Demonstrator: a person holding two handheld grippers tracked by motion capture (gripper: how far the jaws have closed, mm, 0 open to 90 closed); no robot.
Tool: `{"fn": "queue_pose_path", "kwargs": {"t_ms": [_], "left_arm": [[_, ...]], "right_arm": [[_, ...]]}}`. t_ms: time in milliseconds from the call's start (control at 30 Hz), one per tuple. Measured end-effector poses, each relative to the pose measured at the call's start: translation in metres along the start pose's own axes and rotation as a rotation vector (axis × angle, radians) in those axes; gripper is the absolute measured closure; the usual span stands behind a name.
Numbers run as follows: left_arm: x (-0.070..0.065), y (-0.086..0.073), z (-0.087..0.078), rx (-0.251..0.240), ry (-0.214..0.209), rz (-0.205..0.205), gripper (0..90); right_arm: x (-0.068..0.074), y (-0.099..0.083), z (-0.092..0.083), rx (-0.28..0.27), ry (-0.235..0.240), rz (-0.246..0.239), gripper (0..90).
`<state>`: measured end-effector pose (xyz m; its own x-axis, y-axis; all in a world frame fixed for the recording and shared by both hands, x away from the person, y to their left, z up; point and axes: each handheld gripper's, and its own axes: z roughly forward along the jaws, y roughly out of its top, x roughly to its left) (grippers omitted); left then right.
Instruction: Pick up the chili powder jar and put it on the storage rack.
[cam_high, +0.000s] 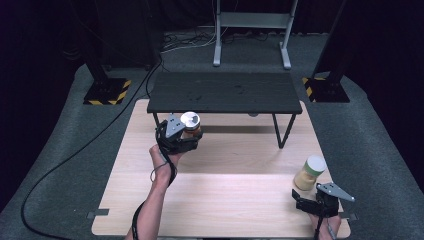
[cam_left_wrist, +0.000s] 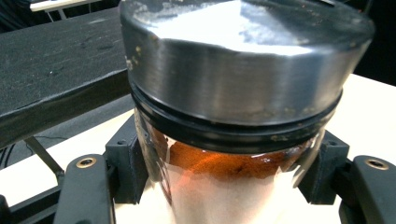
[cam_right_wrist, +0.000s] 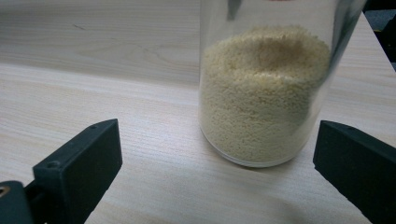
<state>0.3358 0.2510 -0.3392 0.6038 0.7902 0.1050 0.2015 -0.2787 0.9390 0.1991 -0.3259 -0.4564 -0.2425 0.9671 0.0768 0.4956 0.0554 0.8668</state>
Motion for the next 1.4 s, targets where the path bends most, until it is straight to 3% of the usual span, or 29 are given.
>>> {"fn": "queue_pose_path", "kwargs": {"t_ms": [1400], "left_arm": [[0.001,0.025,0.007,-0.018,-0.037,0.017,31.7]], "right_arm": [[-0.001,0.0,0.0,0.001,0.003,0.004,0.3]]}}
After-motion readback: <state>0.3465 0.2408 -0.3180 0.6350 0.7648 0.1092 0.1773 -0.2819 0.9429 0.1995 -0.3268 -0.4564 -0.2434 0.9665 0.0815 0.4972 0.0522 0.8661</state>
